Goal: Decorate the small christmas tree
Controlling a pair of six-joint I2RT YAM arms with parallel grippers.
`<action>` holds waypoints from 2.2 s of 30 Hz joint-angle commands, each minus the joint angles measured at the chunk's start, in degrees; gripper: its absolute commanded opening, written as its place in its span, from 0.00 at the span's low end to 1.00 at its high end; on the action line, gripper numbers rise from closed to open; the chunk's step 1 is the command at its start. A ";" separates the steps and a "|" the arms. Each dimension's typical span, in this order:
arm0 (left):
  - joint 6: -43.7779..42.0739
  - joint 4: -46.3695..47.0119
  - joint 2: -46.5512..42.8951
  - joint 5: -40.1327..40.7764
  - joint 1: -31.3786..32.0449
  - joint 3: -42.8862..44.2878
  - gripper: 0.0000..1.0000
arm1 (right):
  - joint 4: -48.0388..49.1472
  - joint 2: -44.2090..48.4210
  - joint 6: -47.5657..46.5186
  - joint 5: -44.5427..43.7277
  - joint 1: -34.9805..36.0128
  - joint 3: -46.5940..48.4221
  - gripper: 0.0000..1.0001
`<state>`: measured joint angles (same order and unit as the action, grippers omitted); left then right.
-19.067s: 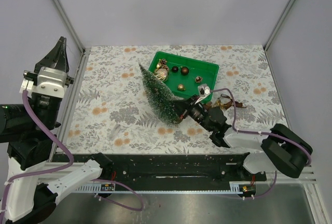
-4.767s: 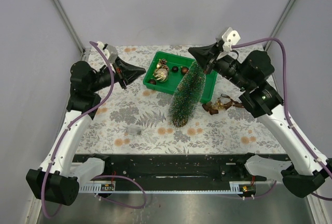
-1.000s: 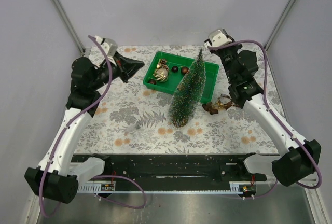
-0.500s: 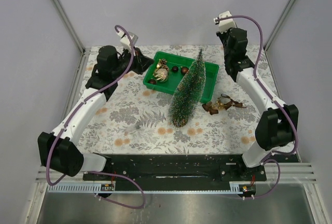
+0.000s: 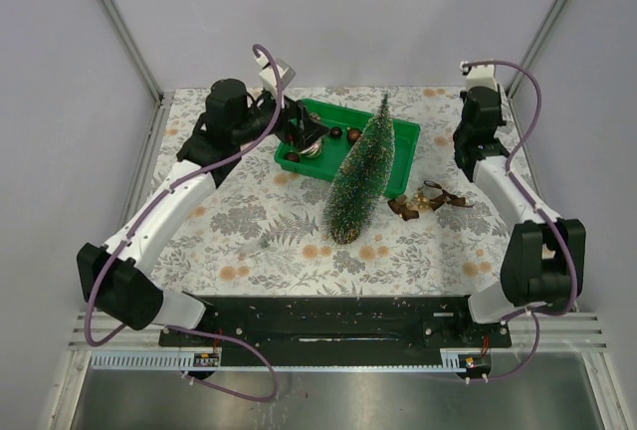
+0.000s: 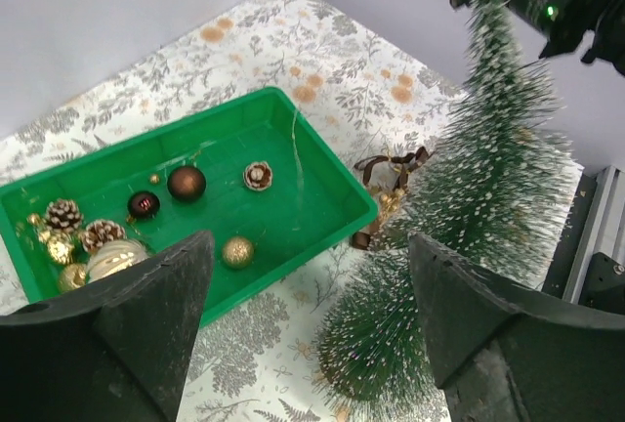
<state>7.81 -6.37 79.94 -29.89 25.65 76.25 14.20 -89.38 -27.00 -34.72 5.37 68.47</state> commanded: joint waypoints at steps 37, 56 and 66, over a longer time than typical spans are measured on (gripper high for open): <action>-27.06 -20.44 -4.36 -8.78 33.76 12.69 0.91 | -21.67 79.99 25.94 68.80 0.43 -16.53 0.00; -22.41 -21.58 -5.59 -13.53 37.10 14.10 0.84 | -1.99 71.46 45.90 78.23 0.26 -18.28 0.00; -21.35 -21.31 -5.50 -16.43 37.63 13.31 0.75 | 1.44 67.77 46.34 79.63 0.35 -17.84 0.00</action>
<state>-14.52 -29.10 75.85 -43.00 62.85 88.07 11.64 -19.33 17.87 43.27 5.37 50.22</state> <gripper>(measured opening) 0.750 0.018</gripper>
